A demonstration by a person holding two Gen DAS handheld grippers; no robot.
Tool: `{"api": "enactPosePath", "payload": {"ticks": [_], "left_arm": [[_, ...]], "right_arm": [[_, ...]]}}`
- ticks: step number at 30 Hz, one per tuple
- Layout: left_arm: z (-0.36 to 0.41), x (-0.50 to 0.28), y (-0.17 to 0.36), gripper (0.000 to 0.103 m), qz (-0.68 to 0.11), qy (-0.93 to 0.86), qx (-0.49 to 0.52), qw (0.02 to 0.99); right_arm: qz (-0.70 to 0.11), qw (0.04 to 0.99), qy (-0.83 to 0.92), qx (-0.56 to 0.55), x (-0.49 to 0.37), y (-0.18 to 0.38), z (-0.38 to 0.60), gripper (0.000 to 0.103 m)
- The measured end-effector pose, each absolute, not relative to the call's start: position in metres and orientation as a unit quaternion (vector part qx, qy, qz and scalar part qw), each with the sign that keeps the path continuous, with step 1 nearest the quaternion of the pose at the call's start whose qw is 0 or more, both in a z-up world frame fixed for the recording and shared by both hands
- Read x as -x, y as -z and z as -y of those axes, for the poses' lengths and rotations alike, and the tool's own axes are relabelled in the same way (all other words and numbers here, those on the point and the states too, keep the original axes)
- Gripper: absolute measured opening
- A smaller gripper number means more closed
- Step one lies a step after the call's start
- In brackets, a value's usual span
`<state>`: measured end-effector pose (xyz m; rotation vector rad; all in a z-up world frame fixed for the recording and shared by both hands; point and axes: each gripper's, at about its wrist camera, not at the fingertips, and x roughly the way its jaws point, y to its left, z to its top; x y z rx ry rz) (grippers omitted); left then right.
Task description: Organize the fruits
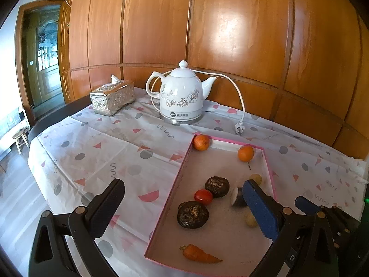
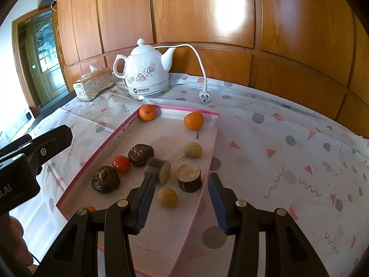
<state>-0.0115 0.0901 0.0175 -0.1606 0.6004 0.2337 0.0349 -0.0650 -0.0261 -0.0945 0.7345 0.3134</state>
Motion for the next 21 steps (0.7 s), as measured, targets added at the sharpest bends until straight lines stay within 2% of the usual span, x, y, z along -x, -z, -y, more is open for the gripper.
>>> {"api": "enactPosePath", "payload": {"ticks": [21], "left_arm": [[-0.0895,0.0166,-0.0204,0.103,-0.288,-0.132,0.077,0.945]], "right_arm": [[-0.351,0.922,-0.157,0.047,-0.0293,0.0264,0.0646,0.048]]}}
